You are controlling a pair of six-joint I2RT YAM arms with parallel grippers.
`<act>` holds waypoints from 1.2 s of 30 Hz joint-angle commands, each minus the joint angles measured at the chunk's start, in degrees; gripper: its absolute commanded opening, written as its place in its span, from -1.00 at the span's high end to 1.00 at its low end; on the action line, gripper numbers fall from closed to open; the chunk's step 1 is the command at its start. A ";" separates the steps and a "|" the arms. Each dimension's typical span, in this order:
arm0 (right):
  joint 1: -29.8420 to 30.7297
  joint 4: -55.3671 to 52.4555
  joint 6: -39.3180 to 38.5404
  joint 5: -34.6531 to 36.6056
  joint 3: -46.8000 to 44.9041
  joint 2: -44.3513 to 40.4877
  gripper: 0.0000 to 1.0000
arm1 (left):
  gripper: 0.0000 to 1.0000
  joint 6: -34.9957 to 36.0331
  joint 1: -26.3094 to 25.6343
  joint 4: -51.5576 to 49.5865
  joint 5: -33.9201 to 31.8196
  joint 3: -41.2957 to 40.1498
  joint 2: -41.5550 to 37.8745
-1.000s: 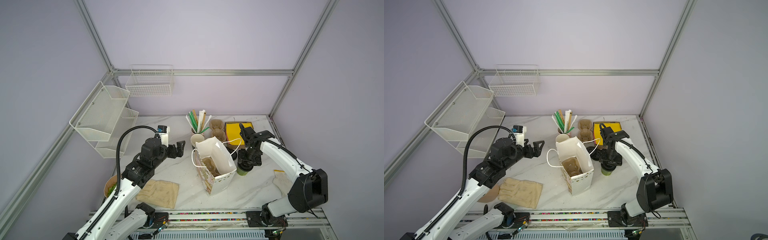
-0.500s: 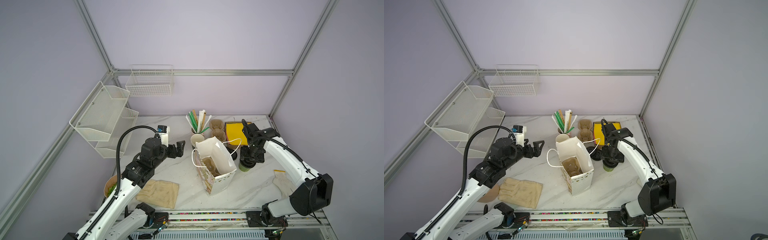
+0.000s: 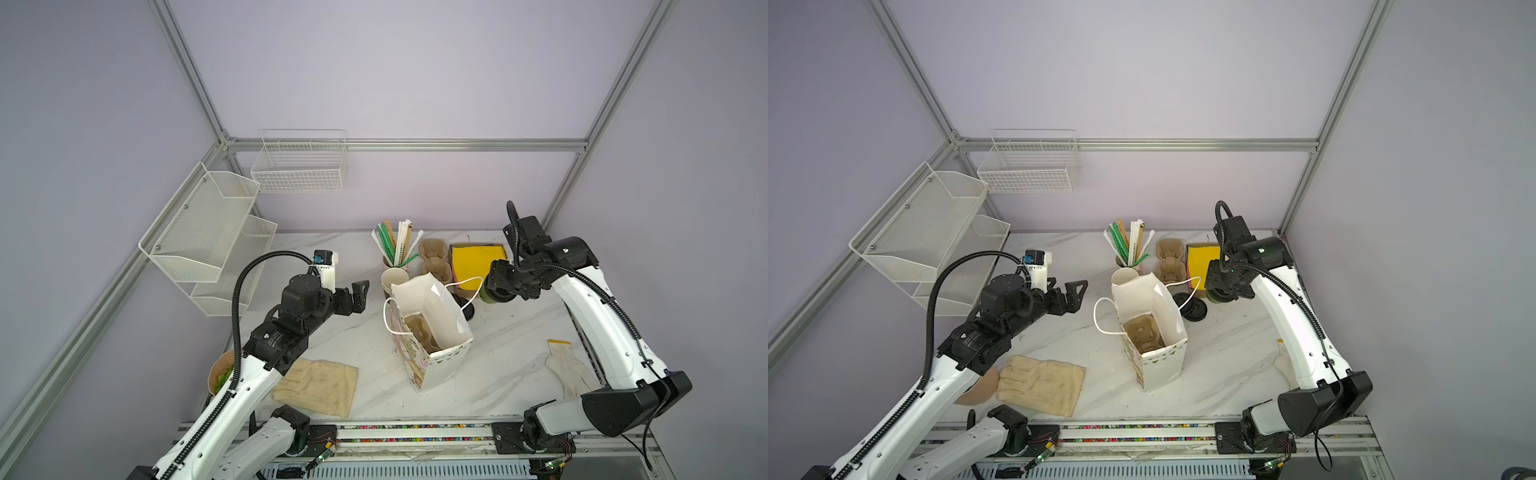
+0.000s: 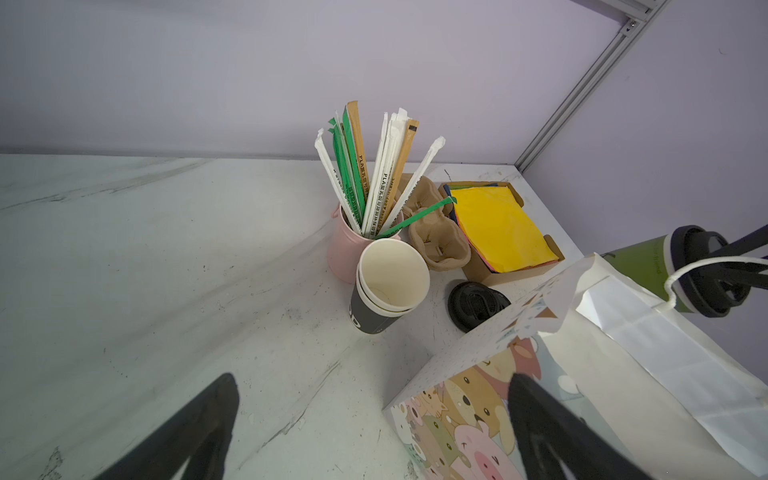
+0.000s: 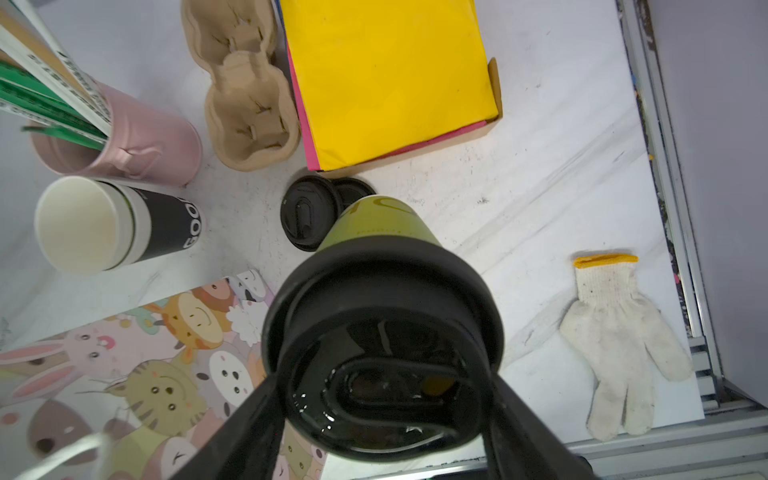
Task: Pack a coffee takeout order
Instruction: Pick up the coffee cup at the middle-right of the table.
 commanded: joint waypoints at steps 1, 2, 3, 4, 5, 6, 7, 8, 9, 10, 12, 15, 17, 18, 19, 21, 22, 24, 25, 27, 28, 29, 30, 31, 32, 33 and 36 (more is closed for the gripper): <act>0.30 -2.17 -0.85 0.67 4.93 -0.40 -0.45 | -0.99 -0.60 0.41 2.29 0.96 -1.61 -0.11; 0.27 -2.15 -0.93 0.57 6.20 -0.42 -0.45 | -1.00 -0.58 0.49 2.33 0.94 -1.61 -0.13; 0.35 -2.17 -1.11 0.46 7.79 -0.35 -0.45 | -1.00 -0.58 0.51 2.31 0.98 -1.61 -0.13; 0.28 -2.17 -1.10 0.34 9.23 -0.35 -0.45 | -0.99 -0.58 0.49 2.31 0.95 -1.61 -0.13; 0.30 -2.17 -1.12 0.34 10.75 -0.36 -0.45 | -1.00 -0.58 0.56 2.32 1.03 -1.61 -0.13; 0.30 -2.17 -1.10 -0.08 12.23 -0.34 -0.45 | -1.00 -0.60 0.60 2.33 1.02 -1.61 -0.05; 0.35 -2.18 -1.25 -0.23 13.56 -0.34 -0.45 | -1.00 -0.59 0.66 2.36 1.09 -1.61 0.00; 0.30 -1.84 -1.16 -0.30 15.09 -0.41 -0.45 | -0.99 -0.65 0.67 2.32 1.23 -1.61 0.04; 0.30 -1.73 -1.27 -0.88 16.46 -0.59 -0.44 | -1.00 -0.67 0.69 2.32 1.26 -1.61 0.05; 0.28 -1.66 -1.39 -1.31 17.63 -0.73 -0.44 | -1.00 -0.67 0.71 2.31 1.26 -1.61 0.13; 0.55 -1.27 -1.69 -1.62 20.46 -1.24 -0.44 | -1.00 -0.68 0.76 2.32 1.43 -1.61 0.13; 1.13 0.02 -2.08 -3.35 22.91 -2.40 -0.44 | -1.00 -0.67 0.86 2.35 1.52 -1.61 0.00; 1.66 1.12 -2.40 -5.08 23.32 -3.16 -0.44 | -1.00 -0.74 0.93 2.40 1.67 -1.61 -0.04; 1.89 1.59 -2.65 -6.01 23.60 -3.27 -0.43 | -0.99 -0.76 0.93 2.48 1.76 -1.61 0.04; 2.31 2.03 -2.79 -6.79 23.72 -3.25 -0.43 | -0.99 -0.76 0.89 2.40 1.86 -1.61 0.09; 3.18 2.90 -3.12 -7.96 24.19 -3.29 -0.43 | -1.00 -0.76 1.02 2.41 1.87 -1.60 -0.04; 3.70 3.23 -3.36 -8.50 24.31 -4.43 -0.43 | -1.00 -0.78 1.02 2.41 1.87 -1.61 -0.13; 4.73 3.97 -3.82 -9.82 24.29 -5.22 -0.43 | -1.00 -0.76 1.11 2.40 1.78 -1.61 -0.21; 5.32 4.15 -4.00 -10.00 24.28 -5.26 -0.43 | -0.99 -0.76 1.11 2.42 1.78 -1.61 -0.18; 6.46 4.96 -4.28 -10.83 23.52 -5.73 -0.43 | -0.99 -0.76 1.19 2.41 1.78 -1.61 -0.22; 6.86 5.53 -4.37 -11.38 22.81 -6.07 -0.43 | -0.99 -0.71 1.20 2.40 1.79 -1.61 -0.21; 7.27 6.52 -4.46 -12.24 21.86 -6.61 -0.43 | -1.00 -0.76 1.21 2.46 1.79 -1.61 -0.20; 7.54 7.49 -4.54 -13.00 20.82 -7.19 -0.43 | -0.99 -0.76 1.20 2.49 1.78 -1.64 -0.18; 7.63 8.22 -4.55 -13.57 19.93 -7.69 -0.42 | -1.00 -0.76 1.32 2.49 1.77 -1.65 -0.09; 7.84 8.83 -4.60 -14.19 19.09 -8.12 -0.42 | -0.99 -0.77 1.29 2.51 1.87 -1.61 -0.04; 7.99 9.30 -4.89 -14.71 18.44 -8.42 -0.41 | -0.99 -0.76 1.28 2.50 1.87 -1.61 0.03; 8.46 10.93 -5.21 -16.68 15.84 -9.50 -0.41 | -0.99 -0.76 1.38 2.49 1.95 -1.61 0.24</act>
